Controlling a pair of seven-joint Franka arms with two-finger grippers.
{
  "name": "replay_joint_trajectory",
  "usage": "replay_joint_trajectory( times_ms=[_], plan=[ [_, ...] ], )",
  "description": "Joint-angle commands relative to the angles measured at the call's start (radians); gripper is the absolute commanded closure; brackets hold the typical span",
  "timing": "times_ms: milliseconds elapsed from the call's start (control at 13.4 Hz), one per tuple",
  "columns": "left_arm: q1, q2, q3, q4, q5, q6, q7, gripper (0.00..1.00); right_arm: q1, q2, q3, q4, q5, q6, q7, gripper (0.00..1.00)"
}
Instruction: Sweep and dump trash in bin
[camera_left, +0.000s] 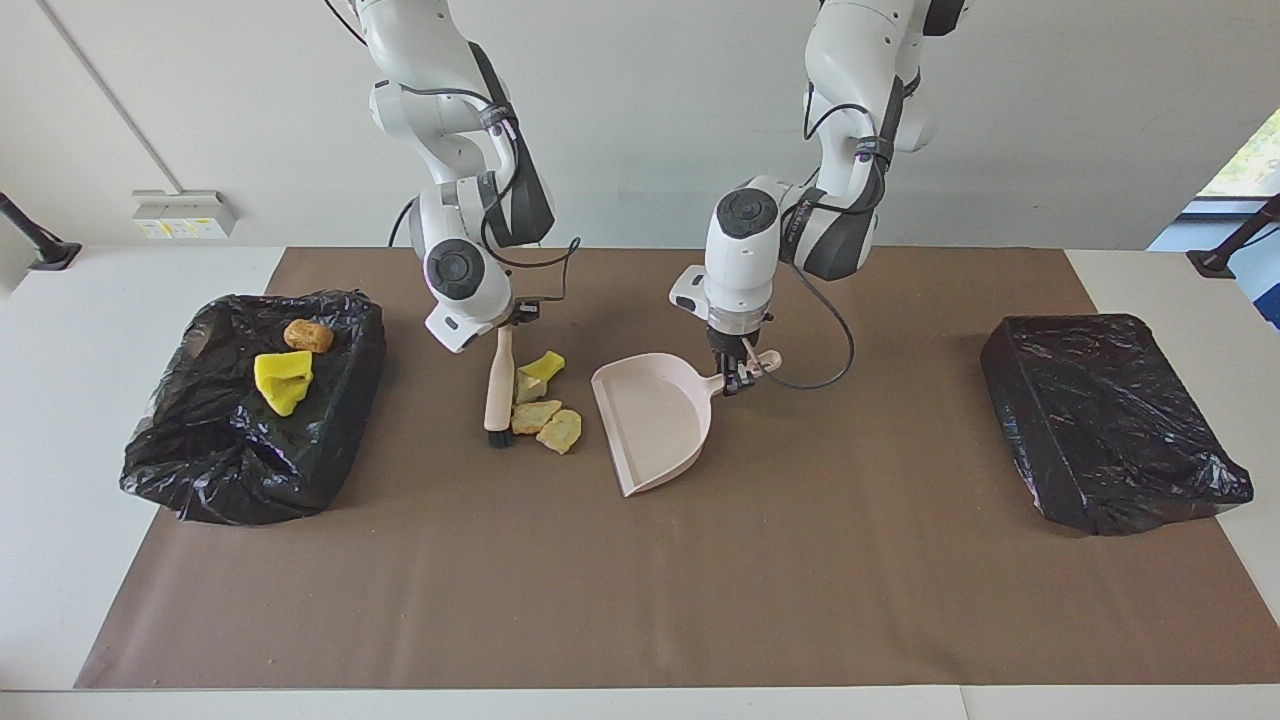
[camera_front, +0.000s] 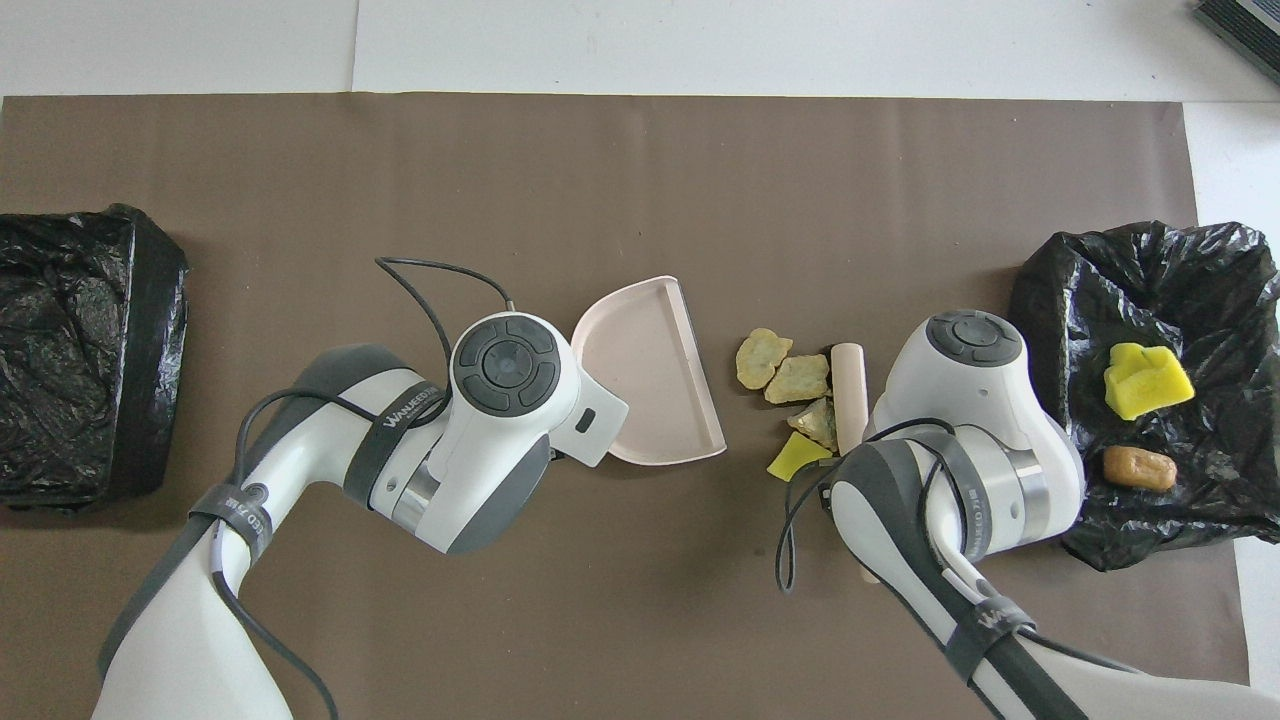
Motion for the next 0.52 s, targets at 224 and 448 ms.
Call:
replay_joint_trajectory(
  times_ms=[224,448],
  plan=[
    [0.008,-0.052,-0.004,-0.08,0.015,0.025,0.025,1.0,0.026,-0.021,0.008,0.057,-0.107,-0.131,0.048,1.0],
    [0.008,-0.054,-0.004,-0.082,0.015,0.022,0.025,1.0,0.041,-0.106,0.011,-0.067,-0.099,-0.15,0.165,1.0]
  ],
)
